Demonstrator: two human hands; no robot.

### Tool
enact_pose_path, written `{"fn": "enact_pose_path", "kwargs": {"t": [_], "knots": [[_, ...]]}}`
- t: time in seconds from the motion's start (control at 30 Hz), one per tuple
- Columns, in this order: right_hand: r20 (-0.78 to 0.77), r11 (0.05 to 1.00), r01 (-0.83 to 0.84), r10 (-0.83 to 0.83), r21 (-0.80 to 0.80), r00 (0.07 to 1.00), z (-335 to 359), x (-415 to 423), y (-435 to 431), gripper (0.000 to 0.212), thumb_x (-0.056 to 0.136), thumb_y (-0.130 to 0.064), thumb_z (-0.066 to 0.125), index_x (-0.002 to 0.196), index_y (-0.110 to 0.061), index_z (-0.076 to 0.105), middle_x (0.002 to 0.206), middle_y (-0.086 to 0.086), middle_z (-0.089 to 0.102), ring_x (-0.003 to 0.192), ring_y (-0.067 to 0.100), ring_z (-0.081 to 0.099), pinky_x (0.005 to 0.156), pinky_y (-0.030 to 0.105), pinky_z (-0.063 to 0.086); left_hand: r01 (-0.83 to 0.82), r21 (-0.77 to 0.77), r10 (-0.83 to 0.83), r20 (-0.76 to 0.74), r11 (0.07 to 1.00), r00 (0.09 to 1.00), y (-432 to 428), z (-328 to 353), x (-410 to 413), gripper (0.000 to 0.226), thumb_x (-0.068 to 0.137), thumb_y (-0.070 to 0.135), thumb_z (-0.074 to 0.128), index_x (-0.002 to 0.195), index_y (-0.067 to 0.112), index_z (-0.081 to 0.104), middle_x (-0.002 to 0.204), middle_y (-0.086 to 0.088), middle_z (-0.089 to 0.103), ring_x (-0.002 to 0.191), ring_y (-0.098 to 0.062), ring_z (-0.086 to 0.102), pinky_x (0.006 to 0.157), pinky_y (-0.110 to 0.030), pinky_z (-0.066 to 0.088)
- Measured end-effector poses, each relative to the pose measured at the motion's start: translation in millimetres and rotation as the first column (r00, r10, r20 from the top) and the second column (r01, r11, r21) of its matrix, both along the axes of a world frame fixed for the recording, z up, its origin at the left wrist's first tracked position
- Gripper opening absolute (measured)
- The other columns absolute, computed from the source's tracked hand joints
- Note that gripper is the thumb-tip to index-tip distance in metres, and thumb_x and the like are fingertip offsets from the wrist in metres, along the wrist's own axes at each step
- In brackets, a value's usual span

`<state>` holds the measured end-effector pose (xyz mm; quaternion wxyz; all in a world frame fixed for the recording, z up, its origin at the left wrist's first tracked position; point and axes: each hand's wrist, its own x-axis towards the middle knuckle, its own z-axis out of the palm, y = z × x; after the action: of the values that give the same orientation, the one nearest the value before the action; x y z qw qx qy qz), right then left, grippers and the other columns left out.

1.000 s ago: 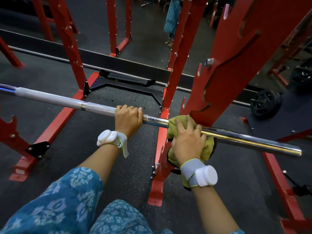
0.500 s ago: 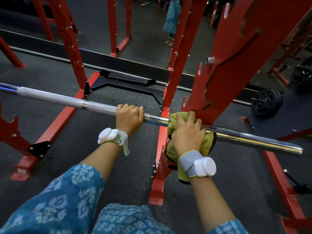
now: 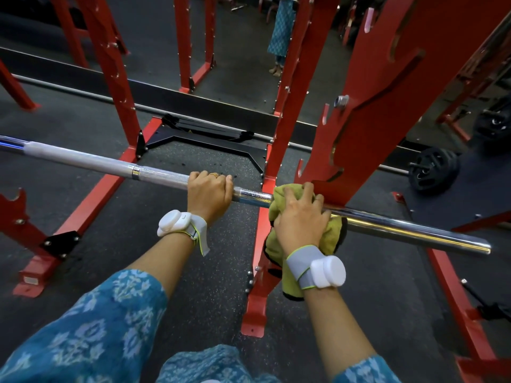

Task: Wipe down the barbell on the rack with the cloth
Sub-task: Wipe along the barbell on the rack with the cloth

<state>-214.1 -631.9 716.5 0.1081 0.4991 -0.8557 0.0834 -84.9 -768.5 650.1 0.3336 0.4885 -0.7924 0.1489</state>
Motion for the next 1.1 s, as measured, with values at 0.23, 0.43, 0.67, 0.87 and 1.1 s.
{"fn": "enact_pose_path", "kwargs": {"t": [0.23, 0.43, 0.67, 0.87, 1.1], "knots": [[-0.057, 0.988, -0.150, 0.153, 0.045, 0.987, -1, 8, 0, 0.050, 0.053, -0.017, 0.077, 0.102, -0.022, 0.065, 0.115, 0.012, 0.056, 0.094, 0.037, 0.056, 0.072, 0.045, 0.046, -0.003, 0.001, 0.003, 0.005, 1.000, 1.000, 0, -1, 0, 0.045, 0.090, 0.028, 0.037, 0.054, 0.012, 0.060, 0.054, -0.006, 0.061, 0.051, -0.026, 0.053, 0.064, -0.034, 0.035], [0.028, 0.996, -0.076, 0.075, 0.042, 0.997, 4, -4, 4, 0.047, 0.075, -0.020, 0.064, 0.121, -0.027, 0.054, 0.132, 0.009, 0.038, 0.116, 0.035, 0.041, 0.087, 0.046, 0.039, -0.006, -0.013, 0.006, 0.006, 1.000, 1.000, 0, 0, 0, 0.045, 0.090, 0.028, 0.037, 0.054, 0.012, 0.060, 0.054, -0.007, 0.061, 0.051, -0.026, 0.052, 0.065, -0.036, 0.028], [-0.019, 0.977, -0.189, 0.192, 0.099, 0.981, 9, 14, -7, 0.049, 0.079, -0.019, 0.061, 0.126, -0.024, 0.049, 0.138, 0.010, 0.035, 0.116, 0.035, 0.041, 0.091, 0.050, 0.037, 0.000, 0.000, 0.000, 0.002, 1.000, 1.000, 2, 0, 0, 0.045, 0.090, 0.028, 0.037, 0.055, 0.012, 0.060, 0.055, -0.006, 0.061, 0.052, -0.026, 0.052, 0.065, -0.034, 0.034], [-0.031, 0.989, -0.126, 0.129, 0.078, 0.991, 0, 10, 9, 0.052, 0.054, -0.019, 0.078, 0.105, -0.023, 0.064, 0.119, 0.011, 0.053, 0.100, 0.038, 0.054, 0.072, 0.045, 0.045, -0.010, -0.025, 0.010, 0.000, 1.000, 1.000, 0, -1, 0, 0.045, 0.090, 0.027, 0.037, 0.054, 0.012, 0.060, 0.054, -0.006, 0.061, 0.051, -0.026, 0.053, 0.065, -0.036, 0.027], [0.040, 0.984, -0.171, 0.169, 0.051, 0.985, 9, 26, -12, 0.045, 0.080, -0.018, 0.060, 0.124, -0.024, 0.049, 0.139, 0.010, 0.033, 0.119, 0.035, 0.039, 0.090, 0.048, 0.038, -0.017, -0.035, 0.017, 0.002, 0.999, 1.000, -2, -3, -2, 0.045, 0.089, 0.027, 0.039, 0.052, 0.012, 0.058, 0.054, -0.008, 0.061, 0.051, -0.028, 0.053, 0.065, -0.038, 0.028]]}}
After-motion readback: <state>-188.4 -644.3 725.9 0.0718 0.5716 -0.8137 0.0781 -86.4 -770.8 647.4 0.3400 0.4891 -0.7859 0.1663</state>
